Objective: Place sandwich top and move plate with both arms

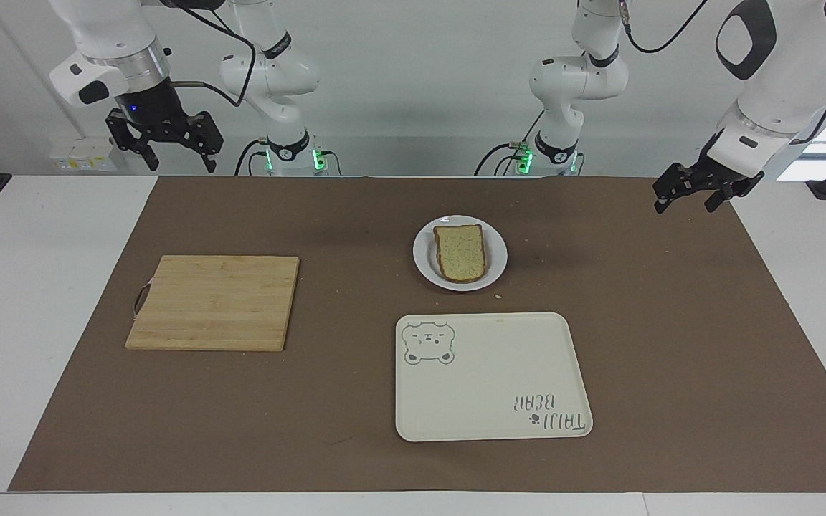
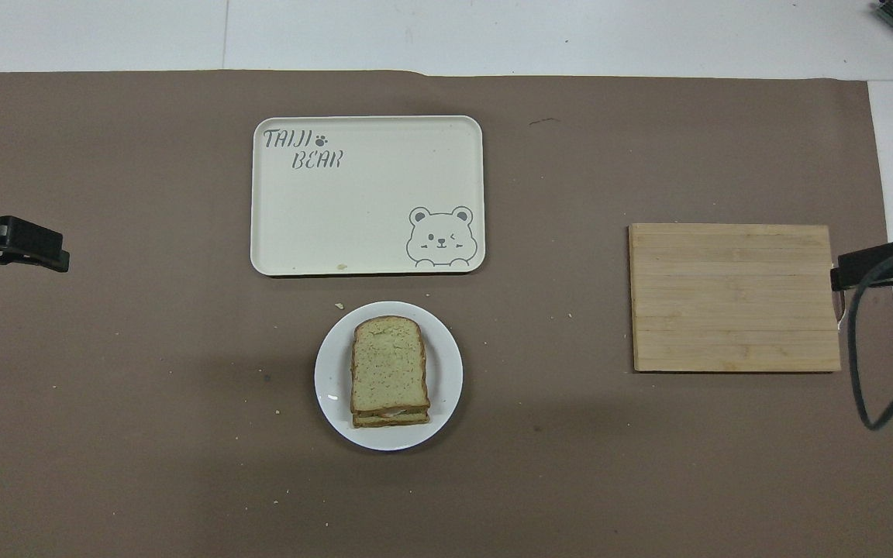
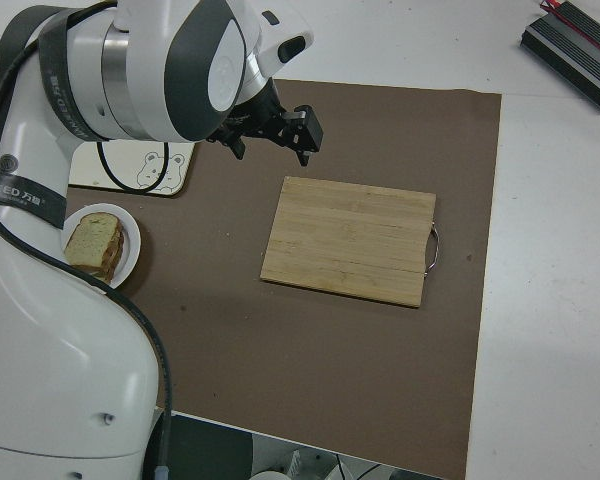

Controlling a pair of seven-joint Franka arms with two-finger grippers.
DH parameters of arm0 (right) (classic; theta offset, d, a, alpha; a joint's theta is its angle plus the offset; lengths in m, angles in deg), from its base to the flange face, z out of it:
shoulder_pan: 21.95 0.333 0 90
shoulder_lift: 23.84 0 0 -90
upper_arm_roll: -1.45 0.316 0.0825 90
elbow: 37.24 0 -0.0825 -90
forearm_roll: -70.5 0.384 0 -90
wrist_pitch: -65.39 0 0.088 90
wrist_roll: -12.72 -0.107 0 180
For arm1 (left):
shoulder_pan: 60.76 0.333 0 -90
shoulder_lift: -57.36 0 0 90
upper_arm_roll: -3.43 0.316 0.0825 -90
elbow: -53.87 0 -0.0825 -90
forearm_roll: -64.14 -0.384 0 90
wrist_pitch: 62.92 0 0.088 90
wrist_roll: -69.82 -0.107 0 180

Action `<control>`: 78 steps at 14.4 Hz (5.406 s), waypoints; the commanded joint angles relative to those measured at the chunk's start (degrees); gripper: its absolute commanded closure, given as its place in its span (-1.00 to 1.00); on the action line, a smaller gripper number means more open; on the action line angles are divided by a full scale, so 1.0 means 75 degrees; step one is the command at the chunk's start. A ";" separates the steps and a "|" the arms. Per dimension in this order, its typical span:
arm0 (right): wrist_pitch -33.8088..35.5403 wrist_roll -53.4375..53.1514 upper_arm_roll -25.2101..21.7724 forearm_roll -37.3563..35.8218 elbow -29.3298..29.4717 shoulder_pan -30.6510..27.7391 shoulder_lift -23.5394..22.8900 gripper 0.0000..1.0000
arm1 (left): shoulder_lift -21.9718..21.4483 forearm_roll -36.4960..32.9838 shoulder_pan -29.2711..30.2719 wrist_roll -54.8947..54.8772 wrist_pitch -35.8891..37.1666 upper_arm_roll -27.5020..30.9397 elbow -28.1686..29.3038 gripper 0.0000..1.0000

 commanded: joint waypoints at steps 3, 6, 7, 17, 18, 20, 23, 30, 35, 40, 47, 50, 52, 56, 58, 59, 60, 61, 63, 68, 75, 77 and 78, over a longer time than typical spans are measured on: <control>0.0055 0.0183 0.0075 0.0006 -0.0125 -0.0116 0.0141 -1.00 | -0.0166 0.0034 0.0012 0.0044 0.0087 -0.0007 0.0127 -1.00; 0.0055 0.0171 0.0075 0.0006 -0.0125 -0.0116 0.0141 -1.00 | -0.0166 0.0034 0.0012 0.0044 0.0098 -0.0007 0.0127 -1.00; 0.0055 0.0171 0.0075 0.0006 -0.0125 -0.0116 0.0141 -1.00 | -0.0166 0.0034 0.0012 0.0044 0.0087 -0.0007 0.0127 -1.00; 0.0055 0.0171 0.0075 0.0006 -0.0125 -0.0116 0.0141 -1.00 | -0.0317 -0.0884 0.0198 0.0078 0.0889 0.0213 0.0057 -1.00; 0.0055 0.0171 0.0075 0.0006 -0.0125 -0.0116 0.0141 -1.00 | -0.0574 -0.1426 0.0420 0.0032 0.1127 0.0436 -0.0141 -1.00; 0.0055 0.0171 0.0075 0.0006 -0.0125 -0.0116 0.0141 -1.00 | -0.0857 -0.1046 0.1133 0.0067 0.1118 0.0846 -0.0272 -1.00; 0.0055 0.0171 0.0075 0.0006 -0.0125 -0.0116 0.0141 -1.00 | -0.0893 -0.1021 0.1407 0.0056 0.1153 0.0977 -0.0272 -1.00; 0.0055 0.0171 0.0075 0.0006 -0.0125 -0.0116 0.0141 -1.00 | -0.0764 0.0454 -0.0242 0.0032 0.0639 0.0485 -0.0248 -1.00; 0.0055 0.0171 0.0075 0.0006 -0.0125 -0.0116 0.0141 -1.00 | -0.0787 0.0479 -0.0890 0.0055 0.0579 0.0497 -0.0225 -1.00; 0.0055 0.0171 0.0075 0.0006 -0.0125 -0.0116 0.0141 -1.00 | -0.0648 0.0187 -0.0855 -0.0027 0.0708 0.0520 -0.0307 -1.00; 0.0055 0.0171 0.0075 0.0006 -0.0125 -0.0116 0.0141 -1.00 | -0.0705 0.0209 -0.0831 -0.0015 0.0731 0.0544 -0.0178 -1.00; 0.0055 0.0171 0.0075 0.0006 -0.0125 -0.0116 0.0141 -1.00 | -0.0694 0.0209 -0.0831 -0.0015 0.0731 0.0555 -0.0178 -1.00; 0.0055 0.0171 0.0075 0.0006 -0.0125 -0.0116 0.0141 -1.00 | -0.0705 0.0209 -0.0843 -0.0015 0.0731 0.0544 -0.0178 -1.00; 0.0055 0.0183 0.0075 0.0006 -0.0125 -0.0116 0.0141 -1.00 | -0.0705 0.0198 -0.0843 -0.0015 0.0743 0.0544 -0.0178 -1.00; 0.0055 0.0171 0.0075 0.0006 -0.0125 -0.0116 0.0141 -1.00 | -0.0764 0.0209 -0.0843 -0.0027 0.0720 0.0544 -0.0061 -1.00; 0.0055 0.0171 0.0075 0.0006 -0.0125 -0.0116 0.0141 -1.00 | -0.0845 0.0221 -0.0843 -0.0050 0.0720 0.0544 0.0067 -1.00; 0.0055 0.0171 0.0075 0.0006 -0.0125 -0.0116 0.0141 -1.00 | -0.0927 0.0233 -0.0843 -0.0062 0.0673 0.0544 0.0219 -1.00; 0.0055 0.0171 0.0075 0.0006 -0.0125 -0.0116 0.0141 -1.00 | -0.0986 0.0256 -0.0843 -0.0050 0.0638 0.0544 0.0313 -1.00; 0.0055 0.0171 0.0075 0.0006 -0.0125 -0.0116 0.0141 -1.00 | -0.1091 0.0291 -0.0797 -0.0015 0.0637 0.0602 0.0500 -1.00; 0.0055 0.0183 0.0075 0.0006 -0.0125 -0.0116 0.0141 -1.00 | -0.1466 0.1192 -0.0457 -0.0565 -0.0122 0.0614 0.1799 -1.00; 0.0055 0.0183 0.0075 0.0006 -0.0125 -0.0116 0.0141 -1.00 | -0.1690 0.2293 -0.0491 -0.1034 -0.1623 0.0614 0.3465 -1.00; 0.0055 0.0171 0.0075 0.0006 -0.0125 -0.0116 0.0141 -1.00 | -0.1690 0.2785 -0.0503 -0.1501 -0.2044 0.0602 0.3968 -1.00; 0.0055 0.0171 0.0075 0.0006 -0.0125 -0.0116 0.0141 -1.00 | -0.1678 0.3031 -0.0503 -0.1701 -0.2209 0.0614 0.4168 -1.00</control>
